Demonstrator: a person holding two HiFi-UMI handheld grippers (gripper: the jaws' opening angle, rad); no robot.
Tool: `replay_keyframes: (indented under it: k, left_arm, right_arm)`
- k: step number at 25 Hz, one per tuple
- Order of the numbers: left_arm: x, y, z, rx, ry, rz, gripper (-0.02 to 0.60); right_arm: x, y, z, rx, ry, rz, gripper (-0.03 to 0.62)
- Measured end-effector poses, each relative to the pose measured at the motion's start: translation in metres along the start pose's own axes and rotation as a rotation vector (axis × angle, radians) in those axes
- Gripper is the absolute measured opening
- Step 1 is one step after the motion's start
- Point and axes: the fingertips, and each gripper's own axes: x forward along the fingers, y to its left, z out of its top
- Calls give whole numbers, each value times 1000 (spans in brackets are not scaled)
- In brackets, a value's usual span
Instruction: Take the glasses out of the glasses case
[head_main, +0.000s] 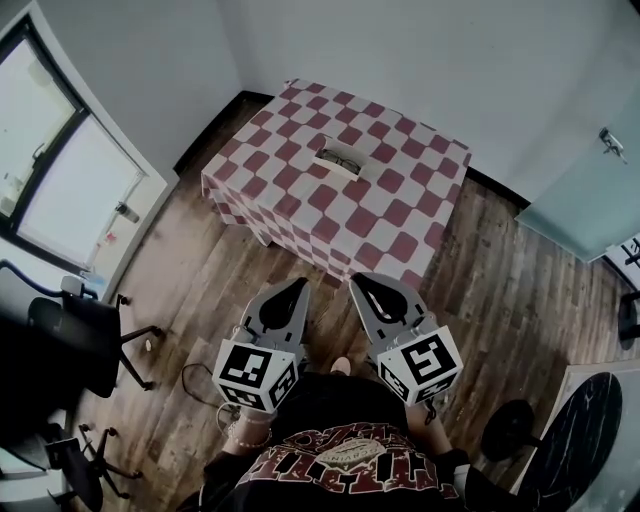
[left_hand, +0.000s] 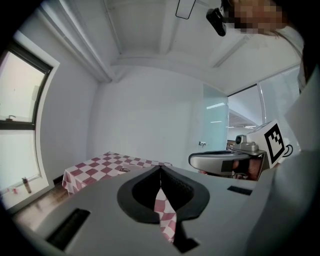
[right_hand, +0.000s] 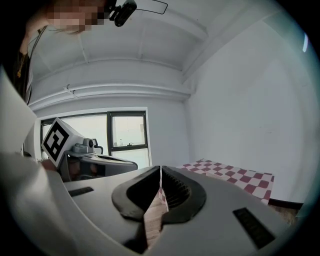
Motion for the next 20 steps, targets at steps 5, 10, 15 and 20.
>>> replay_keyframes:
  k: [5,10,15,20]
  left_arm:
    - [17,9,6,7,-1,-56,9]
    - [39,29,20,25,0,-109,9]
    - [62,58,38,42,-17,-153,9]
    - [81,86,48,59,-9,-198,9]
  right_arm:
    - [20,-3,1,2,2,-22,25]
    - [47,-12,11,4,-1,-52,25]
    - [80,-26,20,5,-5,-104,25]
    - [115,-33,27,11,-7,-135,25]
